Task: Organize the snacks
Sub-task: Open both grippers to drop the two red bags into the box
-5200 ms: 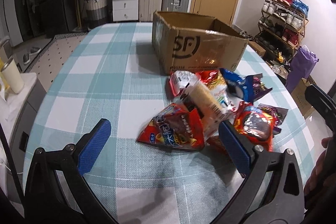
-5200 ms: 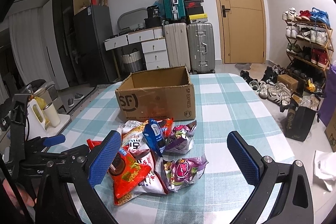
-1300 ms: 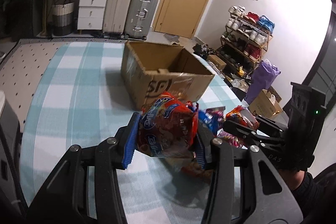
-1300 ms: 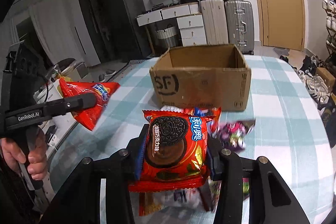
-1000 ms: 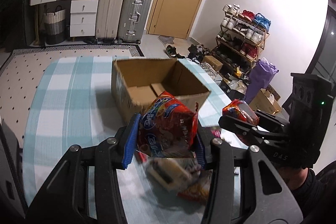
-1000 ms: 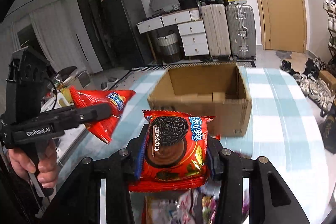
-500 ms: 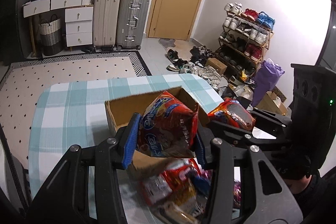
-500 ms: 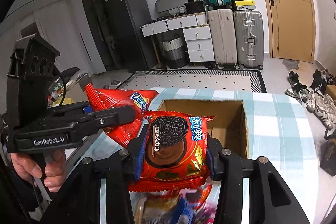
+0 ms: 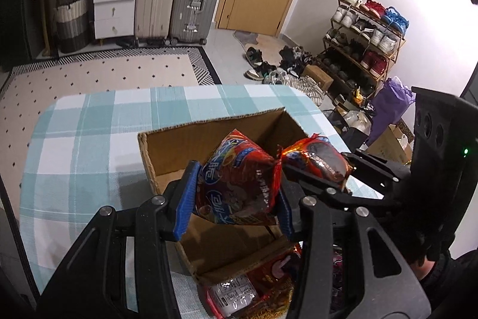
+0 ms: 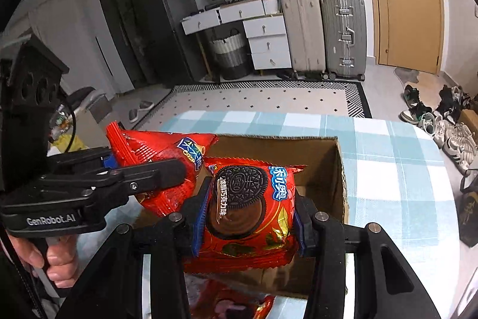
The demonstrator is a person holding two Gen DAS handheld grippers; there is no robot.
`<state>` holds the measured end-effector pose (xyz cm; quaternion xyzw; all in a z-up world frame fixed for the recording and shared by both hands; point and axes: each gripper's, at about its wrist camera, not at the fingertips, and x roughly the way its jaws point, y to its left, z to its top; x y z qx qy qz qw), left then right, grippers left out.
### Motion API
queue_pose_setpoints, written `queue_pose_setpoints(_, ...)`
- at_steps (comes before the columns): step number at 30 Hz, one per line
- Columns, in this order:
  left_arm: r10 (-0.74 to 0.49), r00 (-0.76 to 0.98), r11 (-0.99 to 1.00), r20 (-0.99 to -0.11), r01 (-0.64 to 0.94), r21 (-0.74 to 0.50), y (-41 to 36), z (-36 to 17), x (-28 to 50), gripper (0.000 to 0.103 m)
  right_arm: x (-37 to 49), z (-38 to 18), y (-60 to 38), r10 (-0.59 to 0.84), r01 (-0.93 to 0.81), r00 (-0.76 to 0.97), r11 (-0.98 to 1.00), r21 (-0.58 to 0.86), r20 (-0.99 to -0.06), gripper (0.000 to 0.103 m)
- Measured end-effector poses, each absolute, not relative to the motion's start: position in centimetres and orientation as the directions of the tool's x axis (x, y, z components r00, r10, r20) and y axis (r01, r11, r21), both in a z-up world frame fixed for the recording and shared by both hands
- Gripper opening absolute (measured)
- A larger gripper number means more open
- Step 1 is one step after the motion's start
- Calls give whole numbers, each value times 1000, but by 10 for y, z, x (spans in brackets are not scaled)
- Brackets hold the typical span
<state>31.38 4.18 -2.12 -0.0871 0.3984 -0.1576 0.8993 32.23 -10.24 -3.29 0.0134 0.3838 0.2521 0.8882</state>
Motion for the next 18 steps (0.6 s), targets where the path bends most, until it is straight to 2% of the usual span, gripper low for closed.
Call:
queue_pose_setpoints(2, -363, 626, 931, -690, 220, -290, 41, -29, 317, 44, 327, -42, -104, 448, -429, 588, 879, 210, -674, 52)
queue_pose_setpoints(3, -359, 627, 933, -692, 215, -289, 42, -32, 318, 47, 330, -45, -105, 445, -424, 597, 882, 208, -667, 64)
queue_pose_setpoints(4, -343, 627, 939, -700, 203, -279, 42, -34, 319, 60, 330, -48, -108, 440, -419, 604, 885, 205, -665, 74)
queue_pose_setpoints(6, -311, 626, 950, -715, 176, -258, 43, -37, 321, 79, 330, -51, -114, 441, -415, 609, 886, 208, -660, 76)
queue_pose_setpoints(18, -296, 684, 955, -667, 204, -214, 35, -11, 278, 79, 298, -13, -140, 425, -401, 678, 898, 183, -600, 82)
